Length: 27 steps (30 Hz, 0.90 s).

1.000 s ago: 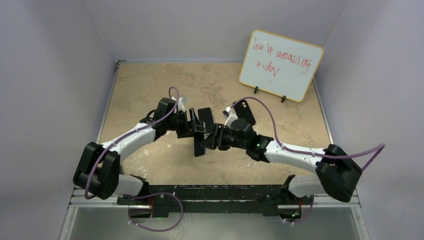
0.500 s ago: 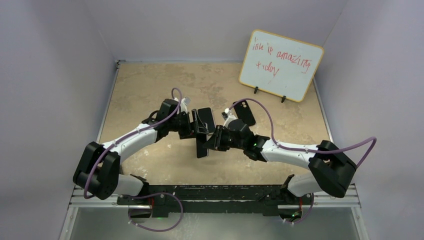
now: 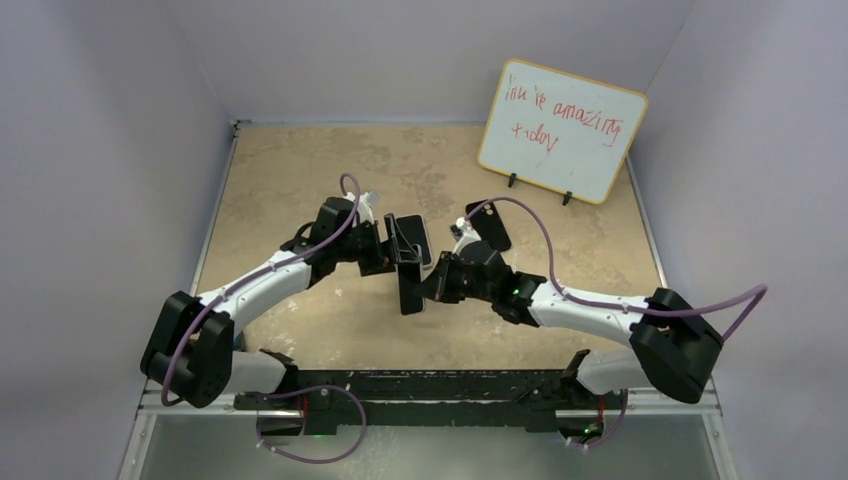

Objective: Put the phone into the phone case

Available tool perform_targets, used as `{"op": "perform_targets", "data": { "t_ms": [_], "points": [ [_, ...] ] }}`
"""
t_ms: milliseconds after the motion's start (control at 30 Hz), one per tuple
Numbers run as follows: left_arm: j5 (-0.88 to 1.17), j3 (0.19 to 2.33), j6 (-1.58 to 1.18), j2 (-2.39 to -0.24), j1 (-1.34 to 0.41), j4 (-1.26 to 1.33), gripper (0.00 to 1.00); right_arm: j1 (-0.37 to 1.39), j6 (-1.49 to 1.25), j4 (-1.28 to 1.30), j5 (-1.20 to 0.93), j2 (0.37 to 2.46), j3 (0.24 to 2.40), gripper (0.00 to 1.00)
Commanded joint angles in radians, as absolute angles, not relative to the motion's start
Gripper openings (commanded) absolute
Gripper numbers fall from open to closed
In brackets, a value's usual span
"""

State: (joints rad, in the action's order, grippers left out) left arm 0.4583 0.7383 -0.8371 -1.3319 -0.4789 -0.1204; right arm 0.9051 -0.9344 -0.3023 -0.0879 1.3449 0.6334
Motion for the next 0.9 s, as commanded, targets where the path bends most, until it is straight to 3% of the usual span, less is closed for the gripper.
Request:
{"op": "perform_targets", "data": {
  "t_ms": [0,133,333,533,867],
  "points": [
    [0.542,0.774,-0.870,-1.294,-0.486,-0.014,0.83,0.910,-0.930,-0.189,0.053,1.242,0.610,0.00],
    [0.583,0.793,-0.868,-1.298,-0.493,0.041,0.91,0.907,-0.906,-0.114,0.156,1.156,0.597,0.00],
    [0.515,0.832,-0.809,-1.314,-0.500,-0.036,0.90,0.903,-0.886,0.092,0.343,1.011,0.624,0.00],
    [0.383,0.908,-0.814,-1.394,-0.528,-0.045,0.79,0.903,-0.888,0.299,0.502,0.841,0.666,0.00],
    [0.093,1.274,-0.769,-1.756,-0.670,-0.103,0.64,0.902,-0.921,0.491,0.658,0.526,0.693,0.00]
  ]
}}
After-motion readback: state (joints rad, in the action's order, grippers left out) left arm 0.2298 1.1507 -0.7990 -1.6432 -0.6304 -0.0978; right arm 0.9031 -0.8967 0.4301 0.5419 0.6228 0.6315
